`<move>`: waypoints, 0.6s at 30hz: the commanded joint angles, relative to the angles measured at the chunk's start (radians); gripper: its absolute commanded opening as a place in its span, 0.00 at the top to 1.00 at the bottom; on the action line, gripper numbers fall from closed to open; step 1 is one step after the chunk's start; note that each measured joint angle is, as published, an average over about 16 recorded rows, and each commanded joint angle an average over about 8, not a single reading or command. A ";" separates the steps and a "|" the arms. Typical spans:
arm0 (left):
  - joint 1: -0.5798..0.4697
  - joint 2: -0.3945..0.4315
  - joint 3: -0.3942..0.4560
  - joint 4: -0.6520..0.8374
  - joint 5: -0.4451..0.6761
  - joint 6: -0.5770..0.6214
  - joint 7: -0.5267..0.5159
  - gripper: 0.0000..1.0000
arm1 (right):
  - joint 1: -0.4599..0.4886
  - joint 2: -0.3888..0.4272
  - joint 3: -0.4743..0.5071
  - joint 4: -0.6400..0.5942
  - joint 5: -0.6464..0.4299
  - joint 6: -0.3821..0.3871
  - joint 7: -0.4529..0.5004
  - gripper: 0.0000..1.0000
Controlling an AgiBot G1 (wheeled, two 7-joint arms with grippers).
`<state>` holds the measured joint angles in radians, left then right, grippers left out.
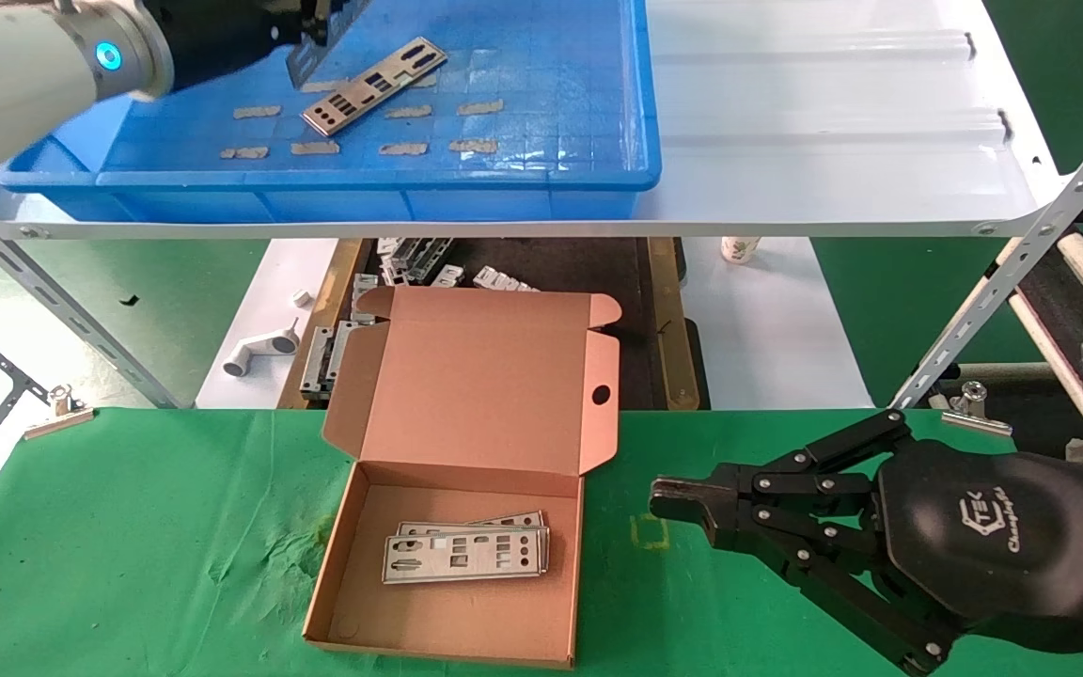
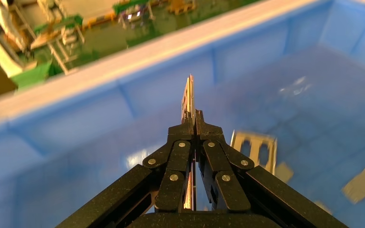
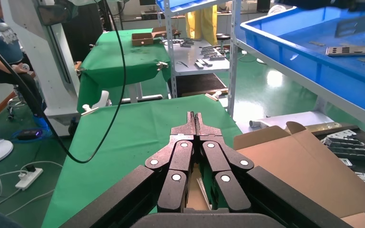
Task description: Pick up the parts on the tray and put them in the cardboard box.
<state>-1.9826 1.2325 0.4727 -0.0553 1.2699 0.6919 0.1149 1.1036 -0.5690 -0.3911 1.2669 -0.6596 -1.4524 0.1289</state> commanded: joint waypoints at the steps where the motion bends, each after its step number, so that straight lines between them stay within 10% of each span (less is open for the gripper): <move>1: -0.007 -0.003 -0.003 -0.005 -0.004 0.009 0.013 1.00 | 0.000 0.000 0.000 0.000 0.000 0.000 0.000 1.00; 18: -0.027 -0.214 -0.040 -0.142 -0.093 0.755 0.219 1.00 | 0.000 0.000 0.000 0.000 0.000 0.000 0.000 1.00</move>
<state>-2.0022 1.0242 0.4411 -0.2072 1.1794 1.4064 0.3297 1.1036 -0.5689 -0.3912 1.2669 -0.6595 -1.4524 0.1288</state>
